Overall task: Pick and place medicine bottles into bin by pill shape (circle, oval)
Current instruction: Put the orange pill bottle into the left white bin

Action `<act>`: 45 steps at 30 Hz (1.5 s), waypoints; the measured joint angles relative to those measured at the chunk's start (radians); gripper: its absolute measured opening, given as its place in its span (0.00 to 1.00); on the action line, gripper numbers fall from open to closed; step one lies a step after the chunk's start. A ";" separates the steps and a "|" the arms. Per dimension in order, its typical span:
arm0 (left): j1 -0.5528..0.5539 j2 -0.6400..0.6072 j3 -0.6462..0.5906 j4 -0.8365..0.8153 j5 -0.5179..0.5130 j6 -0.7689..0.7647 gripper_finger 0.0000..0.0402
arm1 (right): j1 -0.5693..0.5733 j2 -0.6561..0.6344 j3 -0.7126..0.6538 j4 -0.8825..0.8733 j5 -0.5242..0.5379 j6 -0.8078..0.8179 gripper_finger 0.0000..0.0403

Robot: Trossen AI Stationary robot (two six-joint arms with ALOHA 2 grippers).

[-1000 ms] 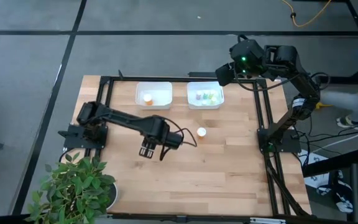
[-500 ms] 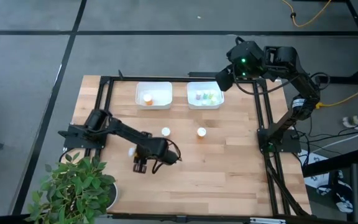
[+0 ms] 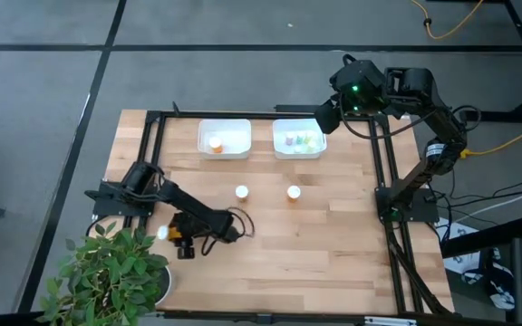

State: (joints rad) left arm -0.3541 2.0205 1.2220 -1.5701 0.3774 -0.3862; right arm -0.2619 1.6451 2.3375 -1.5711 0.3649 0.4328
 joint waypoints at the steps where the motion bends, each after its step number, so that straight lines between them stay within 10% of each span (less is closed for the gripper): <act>1: -0.005 0.000 -0.018 -0.001 0.002 -0.001 0.41 | 0.000 0.000 0.000 0.000 0.000 0.000 0.56; 45: -0.006 0.000 -0.117 0.046 0.130 -0.044 0.57 | 0.000 0.000 0.000 0.000 0.000 -0.053 0.56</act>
State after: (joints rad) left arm -0.3603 2.0209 1.1052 -1.5238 0.5077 -0.4300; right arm -0.2623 1.6455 2.3375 -1.5711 0.3649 0.3795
